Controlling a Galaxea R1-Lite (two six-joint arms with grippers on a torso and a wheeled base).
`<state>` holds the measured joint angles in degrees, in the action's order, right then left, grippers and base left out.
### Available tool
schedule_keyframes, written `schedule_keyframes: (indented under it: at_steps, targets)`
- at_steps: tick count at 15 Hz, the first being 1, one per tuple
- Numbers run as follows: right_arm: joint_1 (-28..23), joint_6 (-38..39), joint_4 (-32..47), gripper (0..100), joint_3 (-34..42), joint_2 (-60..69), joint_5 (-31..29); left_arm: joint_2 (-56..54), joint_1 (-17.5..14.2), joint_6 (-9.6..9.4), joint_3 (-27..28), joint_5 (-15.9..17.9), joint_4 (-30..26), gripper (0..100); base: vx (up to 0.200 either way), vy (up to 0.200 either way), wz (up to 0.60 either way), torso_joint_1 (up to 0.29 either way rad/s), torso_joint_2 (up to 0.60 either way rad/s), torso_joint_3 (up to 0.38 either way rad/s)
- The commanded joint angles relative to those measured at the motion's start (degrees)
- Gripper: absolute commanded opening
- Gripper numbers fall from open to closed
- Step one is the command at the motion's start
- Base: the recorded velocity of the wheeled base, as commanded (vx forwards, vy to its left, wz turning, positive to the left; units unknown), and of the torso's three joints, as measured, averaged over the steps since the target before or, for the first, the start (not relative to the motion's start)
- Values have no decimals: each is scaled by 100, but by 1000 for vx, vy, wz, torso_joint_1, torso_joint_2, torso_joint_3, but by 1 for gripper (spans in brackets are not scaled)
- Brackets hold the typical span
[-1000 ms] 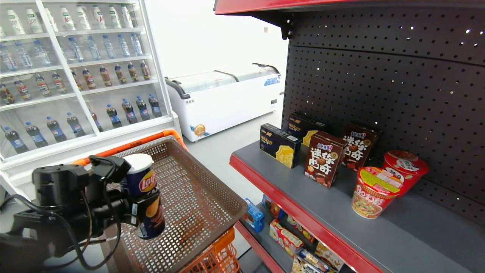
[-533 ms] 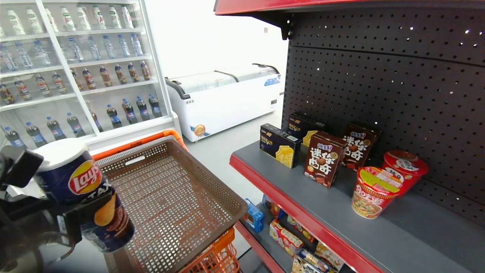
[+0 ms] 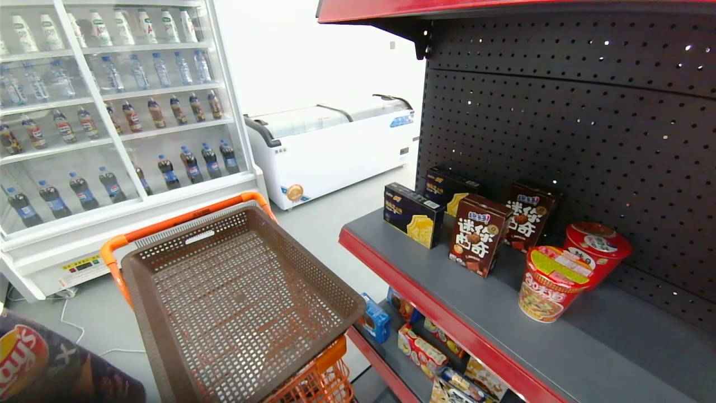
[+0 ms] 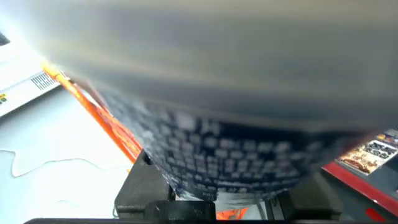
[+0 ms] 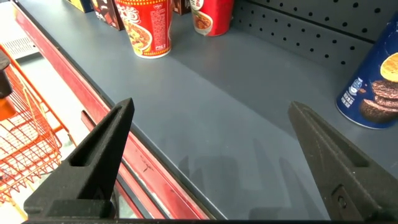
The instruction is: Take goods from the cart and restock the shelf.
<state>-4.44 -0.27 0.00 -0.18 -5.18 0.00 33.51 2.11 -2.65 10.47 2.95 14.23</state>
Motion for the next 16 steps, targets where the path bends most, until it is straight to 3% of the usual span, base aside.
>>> schedule_keyframes:
  at_steps: [1, 11, 16]
  targets:
    - [-5, 0, 0, 100, 1, -9, 0, -776, 0, -8, 183, -5, -456, 0, 0, 0, -600, 2, 2, 2]
    - [-5, 0, 0, 100, 1, -9, 0, -1699, 9, 1, 192, -40, -1484, 0, 0, 0, -600, 3, 3, 3]
    - [4, 0, 0, 100, 1, 0, 0, -1699, 18, 36, 157, -23, -1502, 0, 0, 0, -600, 1, 2, 1]
